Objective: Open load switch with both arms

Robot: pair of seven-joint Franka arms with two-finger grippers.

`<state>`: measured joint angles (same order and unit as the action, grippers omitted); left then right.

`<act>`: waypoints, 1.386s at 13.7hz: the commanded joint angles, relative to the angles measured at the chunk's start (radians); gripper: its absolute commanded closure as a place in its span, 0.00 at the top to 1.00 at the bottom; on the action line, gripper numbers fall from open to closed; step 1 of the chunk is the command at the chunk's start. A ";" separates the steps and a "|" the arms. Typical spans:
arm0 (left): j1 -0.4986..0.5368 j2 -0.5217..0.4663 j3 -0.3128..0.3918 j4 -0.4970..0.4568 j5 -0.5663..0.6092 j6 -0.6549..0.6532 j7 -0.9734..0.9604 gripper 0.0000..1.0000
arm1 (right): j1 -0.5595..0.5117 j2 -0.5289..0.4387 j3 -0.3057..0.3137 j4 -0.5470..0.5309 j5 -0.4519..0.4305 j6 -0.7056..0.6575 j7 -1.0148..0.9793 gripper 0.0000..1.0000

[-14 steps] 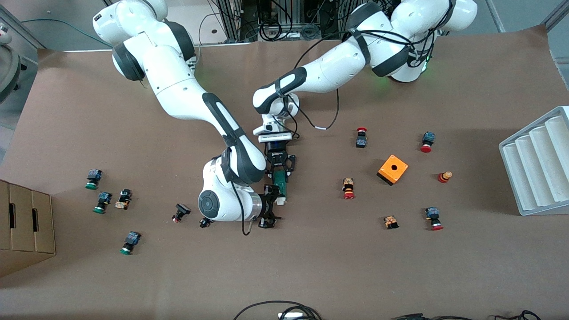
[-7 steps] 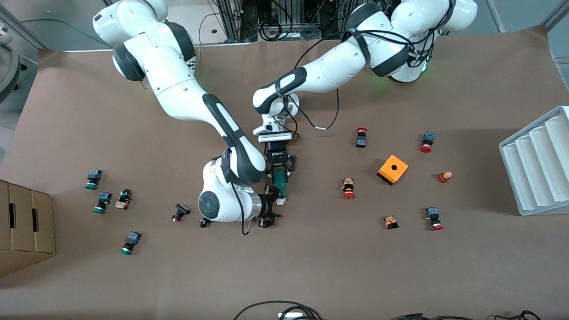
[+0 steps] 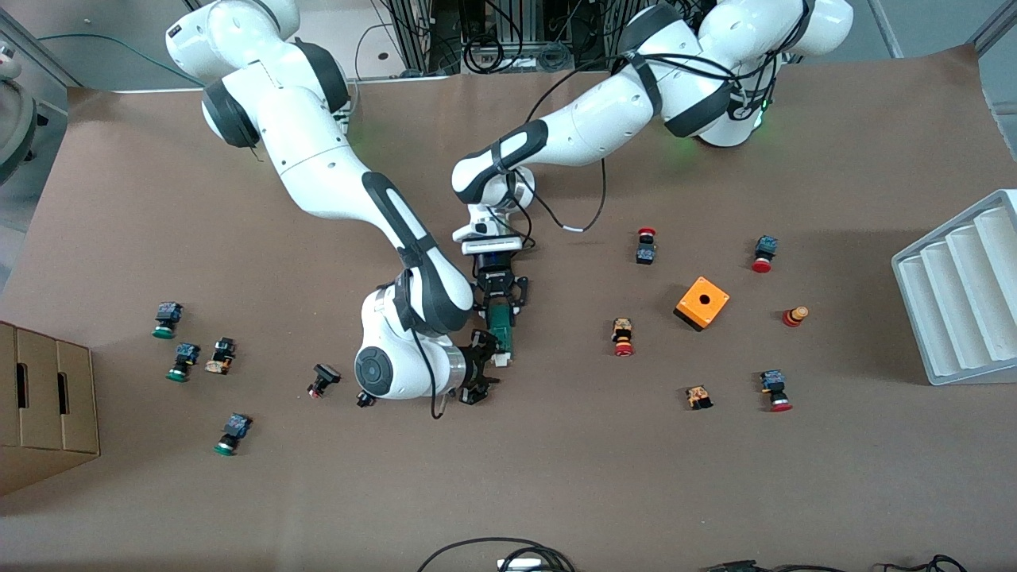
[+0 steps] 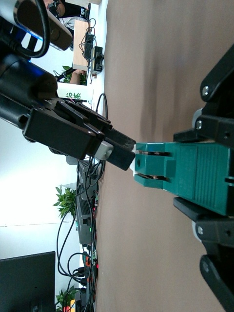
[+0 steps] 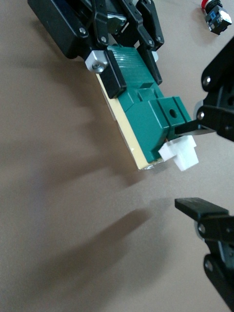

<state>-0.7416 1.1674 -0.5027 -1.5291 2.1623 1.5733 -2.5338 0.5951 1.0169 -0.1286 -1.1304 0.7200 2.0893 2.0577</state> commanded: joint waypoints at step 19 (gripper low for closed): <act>-0.013 0.087 -0.004 0.027 0.022 0.014 -0.083 0.61 | -0.012 0.003 0.032 0.005 0.049 -0.017 0.070 0.43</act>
<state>-0.7420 1.1679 -0.5027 -1.5317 2.1643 1.5698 -2.5682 0.5918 1.0176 -0.1018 -1.1293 0.7429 2.0873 2.1201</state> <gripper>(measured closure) 0.370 0.564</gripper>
